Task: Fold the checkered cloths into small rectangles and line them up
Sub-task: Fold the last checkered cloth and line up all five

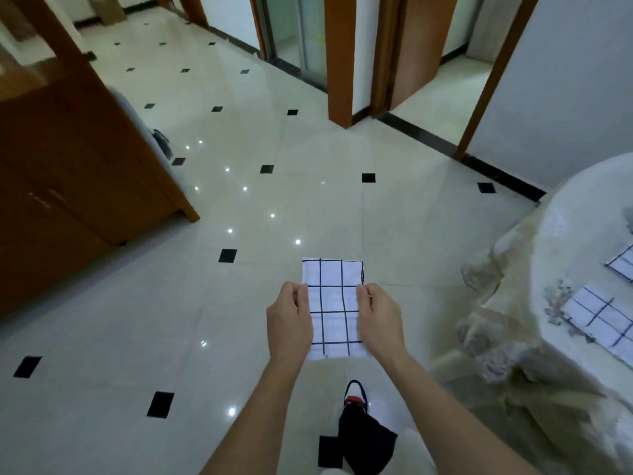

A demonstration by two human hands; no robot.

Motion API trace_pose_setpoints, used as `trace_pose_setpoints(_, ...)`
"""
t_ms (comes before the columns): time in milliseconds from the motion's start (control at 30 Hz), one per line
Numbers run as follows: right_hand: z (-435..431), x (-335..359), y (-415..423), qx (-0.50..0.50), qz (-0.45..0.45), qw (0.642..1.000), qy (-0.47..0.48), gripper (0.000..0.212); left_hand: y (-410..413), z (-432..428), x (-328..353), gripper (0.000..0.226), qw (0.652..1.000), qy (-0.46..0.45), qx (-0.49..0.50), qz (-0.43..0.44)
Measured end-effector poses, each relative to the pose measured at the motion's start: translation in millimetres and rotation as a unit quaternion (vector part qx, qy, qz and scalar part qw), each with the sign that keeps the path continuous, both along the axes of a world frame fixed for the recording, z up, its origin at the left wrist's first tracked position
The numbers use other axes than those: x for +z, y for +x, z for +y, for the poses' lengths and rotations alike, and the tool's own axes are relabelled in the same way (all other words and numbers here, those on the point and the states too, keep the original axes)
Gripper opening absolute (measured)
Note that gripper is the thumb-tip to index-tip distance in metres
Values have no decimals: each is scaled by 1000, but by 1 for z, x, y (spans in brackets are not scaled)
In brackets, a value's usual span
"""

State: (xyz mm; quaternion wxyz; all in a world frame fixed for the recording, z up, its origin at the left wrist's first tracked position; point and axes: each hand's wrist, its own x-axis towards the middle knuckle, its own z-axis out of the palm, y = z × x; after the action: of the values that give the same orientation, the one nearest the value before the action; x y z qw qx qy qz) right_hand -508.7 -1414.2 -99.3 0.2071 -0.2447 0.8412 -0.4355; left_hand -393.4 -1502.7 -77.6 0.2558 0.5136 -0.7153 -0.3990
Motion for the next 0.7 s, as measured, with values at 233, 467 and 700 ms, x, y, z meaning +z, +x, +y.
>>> trace_pose_setpoints(233,-79,14,-107,-52,-21,998,-27,40,-114,-87,17,29,999,-14,-36,0)
trace_pose_setpoints(467,-127,7,-177,-103,-33,994,-21,40,-197,-147,14,28,996,-10,-89,-15)
trace_pose_setpoints(700,-160,4,-251,-199,-29,980,11,39,-295,-198,-1,27,980,-19,-199,-7)
